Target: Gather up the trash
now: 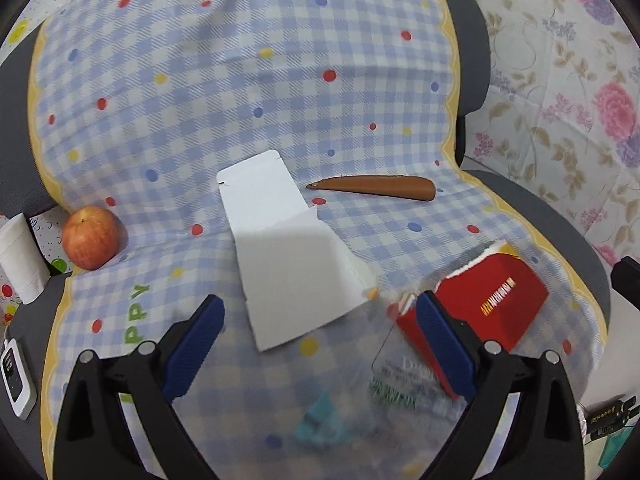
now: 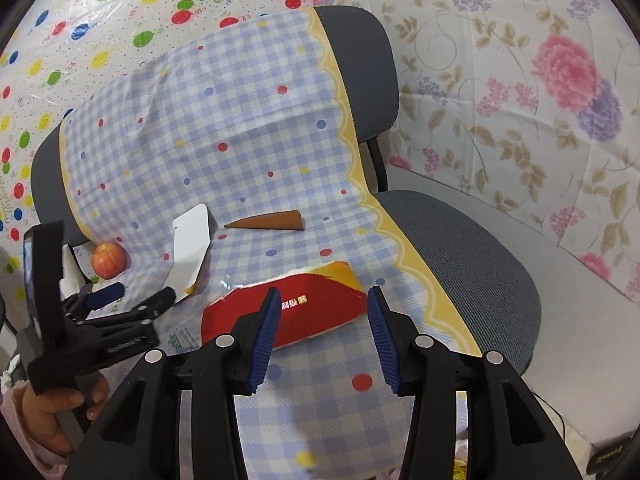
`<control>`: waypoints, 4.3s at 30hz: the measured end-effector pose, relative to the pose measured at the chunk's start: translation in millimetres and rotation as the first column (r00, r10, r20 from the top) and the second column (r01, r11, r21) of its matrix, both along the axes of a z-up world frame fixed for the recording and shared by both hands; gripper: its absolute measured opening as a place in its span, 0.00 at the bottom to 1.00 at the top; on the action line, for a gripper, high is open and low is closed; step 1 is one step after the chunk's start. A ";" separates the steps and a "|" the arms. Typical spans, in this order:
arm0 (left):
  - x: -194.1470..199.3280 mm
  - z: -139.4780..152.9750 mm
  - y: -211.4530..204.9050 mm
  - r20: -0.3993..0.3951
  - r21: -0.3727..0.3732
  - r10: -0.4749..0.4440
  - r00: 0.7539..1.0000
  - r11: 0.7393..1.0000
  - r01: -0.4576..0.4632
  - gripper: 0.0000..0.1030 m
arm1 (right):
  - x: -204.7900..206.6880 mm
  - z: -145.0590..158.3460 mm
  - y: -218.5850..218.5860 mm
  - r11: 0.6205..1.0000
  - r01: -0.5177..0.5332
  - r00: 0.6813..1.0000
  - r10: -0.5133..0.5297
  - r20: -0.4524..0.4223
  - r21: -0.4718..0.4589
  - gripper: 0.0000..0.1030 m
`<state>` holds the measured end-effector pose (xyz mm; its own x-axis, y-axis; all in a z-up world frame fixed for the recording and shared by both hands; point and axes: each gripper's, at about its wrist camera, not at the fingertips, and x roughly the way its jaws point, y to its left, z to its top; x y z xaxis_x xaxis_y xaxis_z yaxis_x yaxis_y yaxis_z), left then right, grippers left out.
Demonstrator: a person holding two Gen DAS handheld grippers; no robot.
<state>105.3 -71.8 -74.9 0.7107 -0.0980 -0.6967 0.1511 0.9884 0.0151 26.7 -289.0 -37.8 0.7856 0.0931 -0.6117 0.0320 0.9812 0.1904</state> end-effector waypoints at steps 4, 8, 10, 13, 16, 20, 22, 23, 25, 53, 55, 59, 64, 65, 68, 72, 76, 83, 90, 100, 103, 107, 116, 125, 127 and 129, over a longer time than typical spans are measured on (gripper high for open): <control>23.4 -9.5 -10.4 -0.032 0.044 0.027 0.999 0.999 -0.026 0.90 | 10.2 -3.2 -4.6 1.000 0.000 1.000 0.000 -0.005 0.014 0.45; 42.5 -23.6 -13.0 -0.096 0.105 0.067 0.993 0.993 -0.057 0.82 | 16.0 -5.9 -10.1 1.000 0.006 1.000 -0.006 -0.010 0.025 0.45; 47.6 -29.4 -10.1 -0.135 0.107 0.073 0.988 0.992 -0.059 0.80 | 17.5 -7.6 -10.6 1.000 0.004 1.000 -0.004 -0.013 0.026 0.45; 46.8 -27.1 -1.2 -0.141 0.090 0.080 0.987 0.994 -0.067 0.74 | 18.2 -10.4 -8.3 1.000 -0.003 1.000 0.004 -0.018 0.022 0.45; 40.8 -20.1 13.6 -0.125 0.080 0.090 0.988 0.994 -0.081 0.54 | 18.1 -12.5 -3.9 1.000 -0.014 1.000 0.015 -0.022 0.023 0.45; 26.9 -5.9 44.5 -0.054 0.034 0.096 0.994 0.995 -0.094 0.34 | 17.9 -13.3 5.5 0.999 -0.030 0.999 0.031 -0.019 0.016 0.45; 23.4 -0.2 59.4 -0.027 0.001 0.085 0.996 0.996 -0.086 0.24 | 18.9 -13.9 10.7 0.999 -0.041 0.999 0.042 -0.020 0.018 0.45; 24.0 1.4 64.6 -0.022 -0.012 0.081 0.996 0.997 -0.082 0.18 | 19.4 -13.8 13.8 0.999 -0.046 0.999 0.047 -0.021 0.015 0.45; 24.8 5.7 76.1 -0.016 -0.057 0.072 0.997 0.996 -0.073 0.11 | 20.2 -13.9 18.4 0.999 -0.053 0.998 0.053 -0.024 0.014 0.45; -34.6 23.6 70.5 0.061 -0.164 -0.027 0.998 0.986 0.037 0.00 | 66.9 -73.8 42.8 0.995 -0.101 0.979 0.103 -0.175 0.020 0.76; -32.8 23.0 72.1 0.058 -0.165 -0.026 0.998 0.986 0.035 0.00 | 83.4 -72.0 46.1 0.994 -0.110 0.977 0.111 -0.185 0.015 0.72; -27.5 23.2 78.3 0.057 -0.160 -0.017 0.998 0.987 0.026 0.00 | 118.1 -69.3 64.6 0.986 -0.165 0.963 0.163 -0.215 0.009 0.70; -13.3 18.9 94.2 0.049 -0.150 0.017 0.999 0.989 -0.009 0.00 | 152.0 -69.6 94.0 0.968 -0.251 0.941 0.246 -0.233 0.008 0.70; -8.9 17.3 98.6 0.045 -0.149 0.025 0.999 0.989 -0.018 0.00 | 157.3 -69.7 97.5 0.964 -0.265 0.934 0.263 -0.241 0.022 0.70; 1.6 12.0 107.8 0.025 -0.152 0.039 0.999 0.988 -0.034 0.00 | 171.7 -65.3 109.3 0.957 -0.290 0.928 0.287 -0.236 0.023 0.70; 4.9 11.2 114.3 0.026 -0.160 0.043 0.999 0.986 -0.038 0.00 | 161.4 -52.4 117.9 0.954 -0.297 0.937 0.285 -0.205 -0.035 0.73; 0.4 10.2 114.6 0.031 -0.164 0.032 0.999 0.986 -0.027 0.00 | 119.4 -42.1 121.9 0.937 -0.331 0.933 0.306 -0.189 -0.113 0.75; -2.7 8.5 112.3 0.029 -0.187 0.035 0.999 0.982 -0.029 0.00 | 69.8 -54.7 136.5 0.881 -0.380 0.916 0.316 -0.248 -0.281 0.77; -2.4 7.3 113.2 0.024 -0.193 0.042 0.999 0.981 -0.037 0.00 | 95.4 -62.4 140.8 0.891 -0.322 0.942 0.267 -0.203 -0.320 0.56; 0.7 12.8 112.5 0.035 -0.190 0.028 0.999 0.982 -0.021 0.00 | 108.5 -36.9 157.2 0.874 -0.314 0.948 0.307 -0.080 -0.372 0.26; -2.5 20.0 110.9 0.054 -0.193 0.016 0.998 0.981 -0.005 0.00 | 100.8 -19.2 151.7 0.884 -0.314 0.946 0.322 -0.034 -0.348 0.06; -13.0 34.3 107.6 0.086 -0.207 0.000 0.996 0.978 0.018 0.00 | 89.7 4.8 136.8 0.915 -0.331 0.938 0.346 0.025 -0.231 0.00; -44.6 59.8 96.9 0.154 -0.169 0.001 0.988 0.985 0.025 0.00 | 65.1 8.2 139.6 0.894 -0.392 0.919 0.390 -0.053 -0.220 0.23; -37.6 24.5 104.9 0.071 -0.181 0.015 0.997 0.983 -0.002 0.00 | 61.8 -52.5 159.5 0.858 -0.406 0.913 0.370 -0.171 -0.314 0.56; -33.7 19.4 107.6 0.060 -0.183 0.018 0.998 0.983 -0.007 0.00 | 64.3 -56.9 163.5 0.850 -0.400 0.916 0.361 -0.172 -0.344 0.58; -29.9 16.0 109.4 0.051 -0.186 0.022 0.998 0.982 -0.012 0.00 | 70.3 -56.6 167.9 0.837 -0.389 0.921 0.352 -0.167 -0.385 0.60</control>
<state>75.4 37.6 -58.9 0.7486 -0.2098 -0.6289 0.1382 0.9771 -0.1615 97.0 -121.1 -94.4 0.6851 0.0974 -0.7219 -0.3516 0.9121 -0.2106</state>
